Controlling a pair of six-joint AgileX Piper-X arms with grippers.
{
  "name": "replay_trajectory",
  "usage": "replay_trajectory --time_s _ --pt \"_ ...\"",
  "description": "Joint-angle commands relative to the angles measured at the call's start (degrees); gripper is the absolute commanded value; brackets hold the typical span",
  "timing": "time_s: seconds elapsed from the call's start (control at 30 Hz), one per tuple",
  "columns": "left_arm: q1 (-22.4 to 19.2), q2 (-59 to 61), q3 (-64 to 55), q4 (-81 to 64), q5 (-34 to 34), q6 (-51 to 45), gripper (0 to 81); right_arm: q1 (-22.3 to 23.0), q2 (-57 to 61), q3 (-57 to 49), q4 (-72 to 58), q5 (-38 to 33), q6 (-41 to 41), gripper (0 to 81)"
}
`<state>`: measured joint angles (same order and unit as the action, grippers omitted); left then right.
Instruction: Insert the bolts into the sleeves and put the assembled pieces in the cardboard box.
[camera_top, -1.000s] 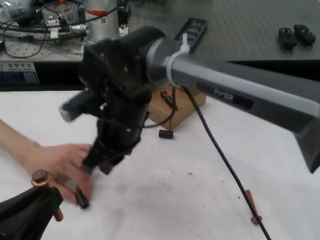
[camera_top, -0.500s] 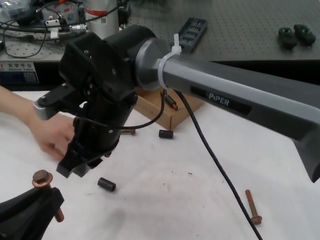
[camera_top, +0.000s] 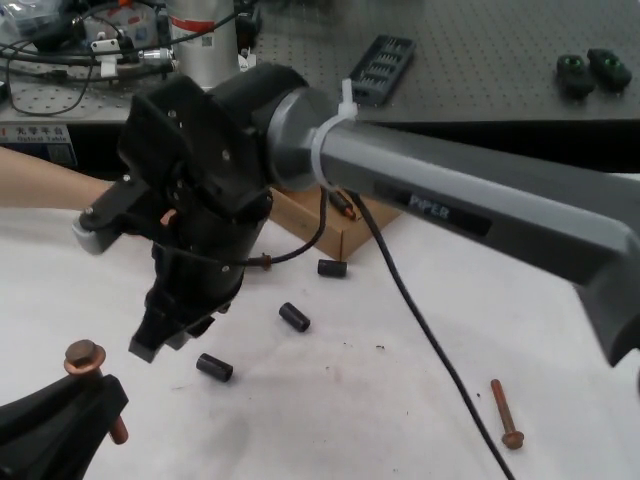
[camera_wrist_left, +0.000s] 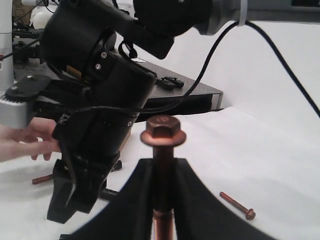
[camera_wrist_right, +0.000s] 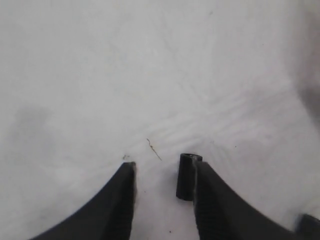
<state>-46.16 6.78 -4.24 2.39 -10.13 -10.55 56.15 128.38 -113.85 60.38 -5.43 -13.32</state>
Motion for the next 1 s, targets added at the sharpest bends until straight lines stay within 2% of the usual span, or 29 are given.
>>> replay_trajectory --time_s 0.0,0.8,0.9,0.97 --pt "-0.3 -0.5 -0.2 -0.8 0.5 0.0 0.6 -0.4 1.9 -0.1 0.2 1.2 -0.9 28.9" --pt "-0.3 -0.5 -0.2 -0.8 0.5 0.0 0.6 -3.0 8.7 1.1 -1.1 0.4 -3.1 28.2" --pt "-0.3 -0.5 -0.2 -0.8 0.5 0.0 0.6 -3.0 9.2 1.1 -1.1 -0.1 -3.4 23.2" --pt "-0.3 -0.5 -0.2 -0.8 0.5 0.0 0.6 -3.0 9.3 1.1 -1.3 -0.6 -3.4 14.4"
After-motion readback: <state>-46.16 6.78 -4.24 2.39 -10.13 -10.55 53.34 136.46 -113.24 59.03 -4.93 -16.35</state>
